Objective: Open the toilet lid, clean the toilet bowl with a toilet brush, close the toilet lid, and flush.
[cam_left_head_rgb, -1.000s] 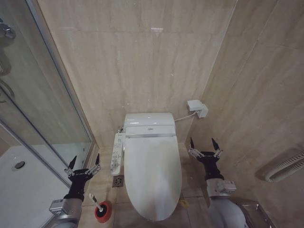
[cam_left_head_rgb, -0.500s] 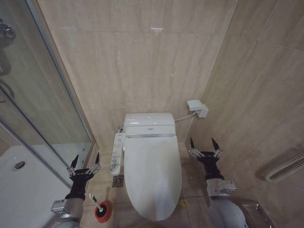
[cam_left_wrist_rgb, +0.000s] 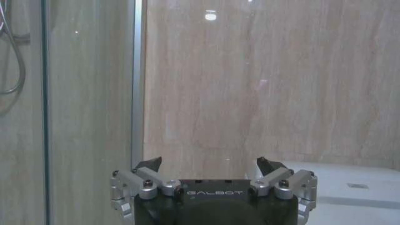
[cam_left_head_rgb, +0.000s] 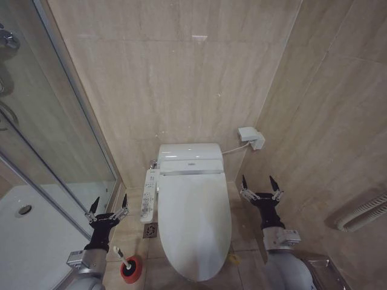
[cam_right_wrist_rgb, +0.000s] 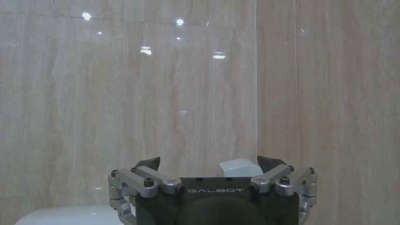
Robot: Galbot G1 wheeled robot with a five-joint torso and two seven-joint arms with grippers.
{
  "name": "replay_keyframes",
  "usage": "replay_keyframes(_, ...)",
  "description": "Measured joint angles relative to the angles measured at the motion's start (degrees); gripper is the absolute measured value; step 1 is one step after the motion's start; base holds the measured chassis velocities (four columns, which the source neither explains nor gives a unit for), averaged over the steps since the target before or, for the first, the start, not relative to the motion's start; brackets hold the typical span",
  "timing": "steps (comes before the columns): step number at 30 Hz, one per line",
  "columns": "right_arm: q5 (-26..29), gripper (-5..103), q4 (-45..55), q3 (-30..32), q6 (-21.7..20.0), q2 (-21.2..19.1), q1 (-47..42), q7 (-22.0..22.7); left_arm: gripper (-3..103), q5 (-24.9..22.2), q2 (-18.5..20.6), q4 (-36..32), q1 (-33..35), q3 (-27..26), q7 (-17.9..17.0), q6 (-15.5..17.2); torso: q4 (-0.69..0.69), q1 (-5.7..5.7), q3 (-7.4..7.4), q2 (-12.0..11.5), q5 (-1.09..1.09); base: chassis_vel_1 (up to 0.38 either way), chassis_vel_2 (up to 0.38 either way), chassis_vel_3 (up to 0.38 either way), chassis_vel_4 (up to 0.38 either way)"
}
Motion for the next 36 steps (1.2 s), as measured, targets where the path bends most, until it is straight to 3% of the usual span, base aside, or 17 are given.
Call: replay_keyframes(36, 0.0, 100, 0.0, 0.0, 0.0, 0.0, 0.0, 0.0, 99, -0.24, -0.67, 0.46, -1.02, 0.3, 0.43, 0.54, 0.0, 0.0, 0.0, 0.02, 0.0, 0.0, 0.0, 0.0, 0.0)
